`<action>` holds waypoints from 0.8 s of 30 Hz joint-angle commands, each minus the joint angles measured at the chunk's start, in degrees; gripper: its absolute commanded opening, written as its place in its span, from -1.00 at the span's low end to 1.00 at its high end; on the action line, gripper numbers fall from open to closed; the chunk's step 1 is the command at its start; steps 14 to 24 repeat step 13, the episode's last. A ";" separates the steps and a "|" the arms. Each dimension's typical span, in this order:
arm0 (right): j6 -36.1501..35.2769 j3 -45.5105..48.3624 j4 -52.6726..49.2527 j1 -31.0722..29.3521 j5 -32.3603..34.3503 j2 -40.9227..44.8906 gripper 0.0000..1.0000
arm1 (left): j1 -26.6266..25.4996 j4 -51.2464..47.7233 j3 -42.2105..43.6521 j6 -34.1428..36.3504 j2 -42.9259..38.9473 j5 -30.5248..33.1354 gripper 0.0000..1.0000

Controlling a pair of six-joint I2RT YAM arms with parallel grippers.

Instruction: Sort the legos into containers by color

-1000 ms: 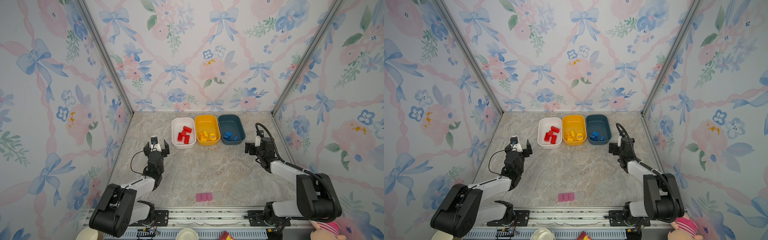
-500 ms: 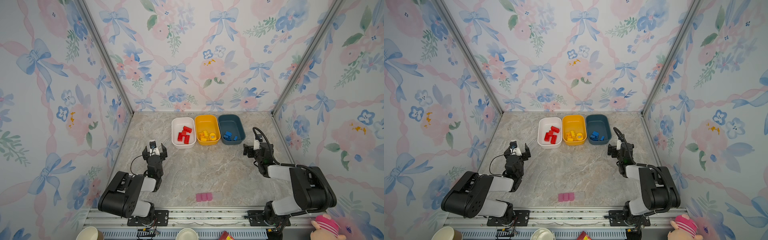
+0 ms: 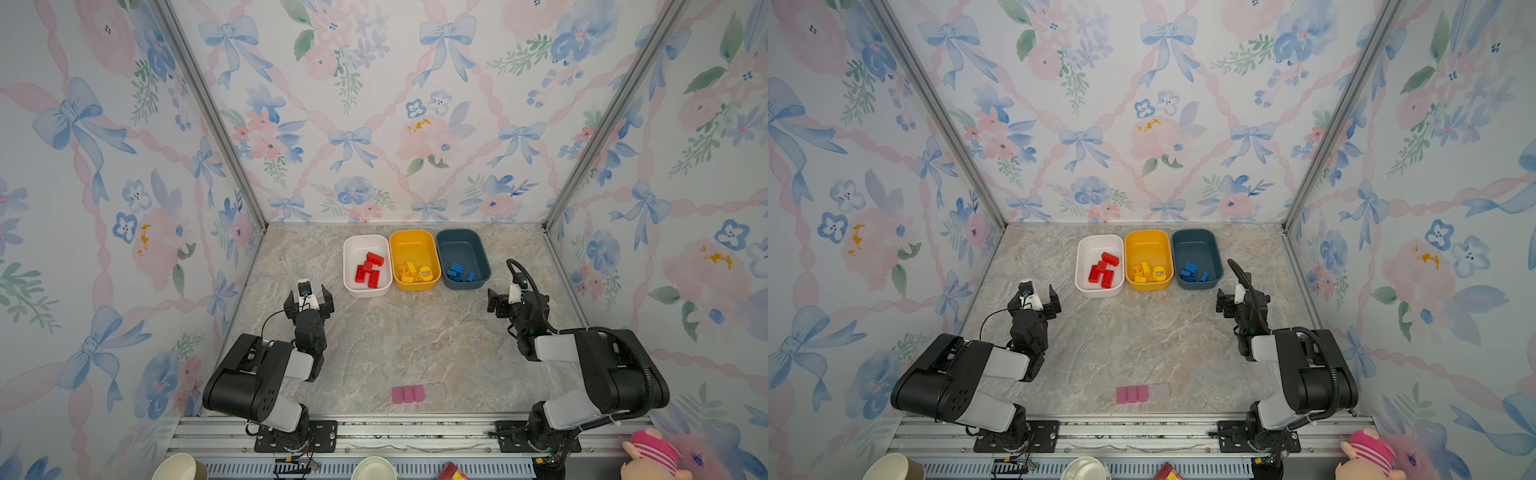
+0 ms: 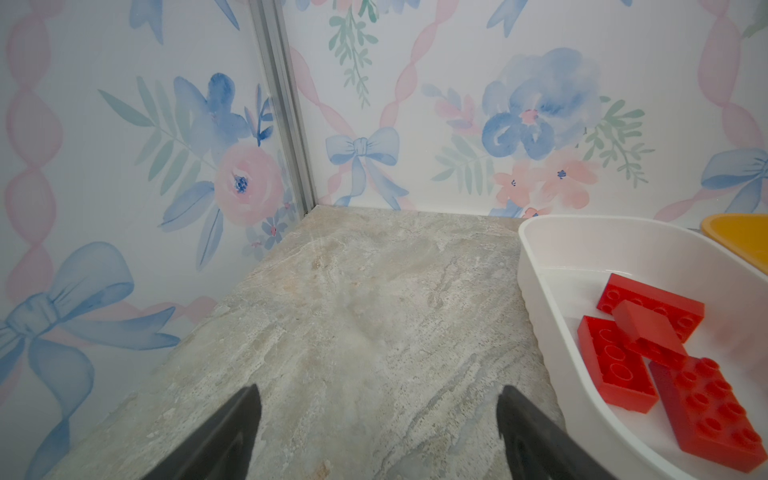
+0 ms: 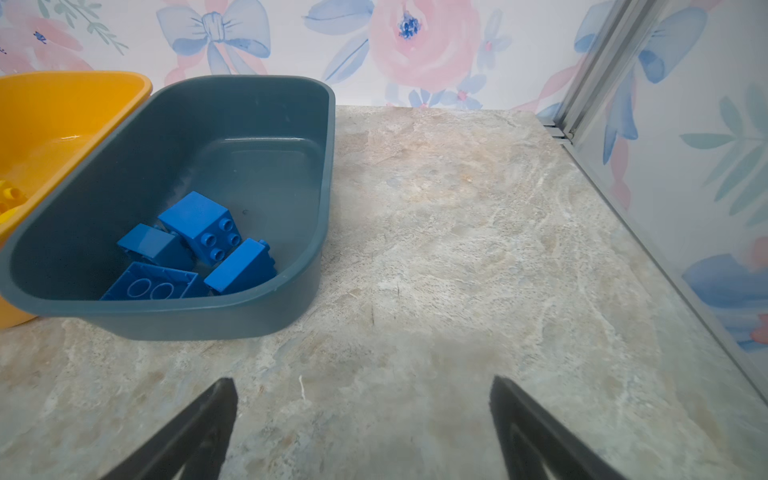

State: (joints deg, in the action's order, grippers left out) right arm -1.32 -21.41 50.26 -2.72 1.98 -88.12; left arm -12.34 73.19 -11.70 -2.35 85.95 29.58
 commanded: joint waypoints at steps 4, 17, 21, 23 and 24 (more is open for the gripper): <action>0.25 -0.78 1.82 0.08 0.66 -0.30 0.94 | 0.57 0.64 -0.62 -0.31 0.56 -0.57 0.83; 0.28 -0.83 1.71 0.15 0.57 -0.31 0.94 | 1.79 7.51 2.48 -0.99 3.00 -3.02 0.84; 0.28 -0.83 1.71 0.15 0.57 -0.31 0.94 | 1.79 7.51 2.48 -0.99 3.00 -3.02 0.84; 0.28 -0.83 1.71 0.15 0.57 -0.31 0.94 | 1.79 7.51 2.48 -0.99 3.00 -3.02 0.84; 0.28 -0.83 1.71 0.15 0.57 -0.31 0.94 | 1.79 7.51 2.48 -0.99 3.00 -3.02 0.84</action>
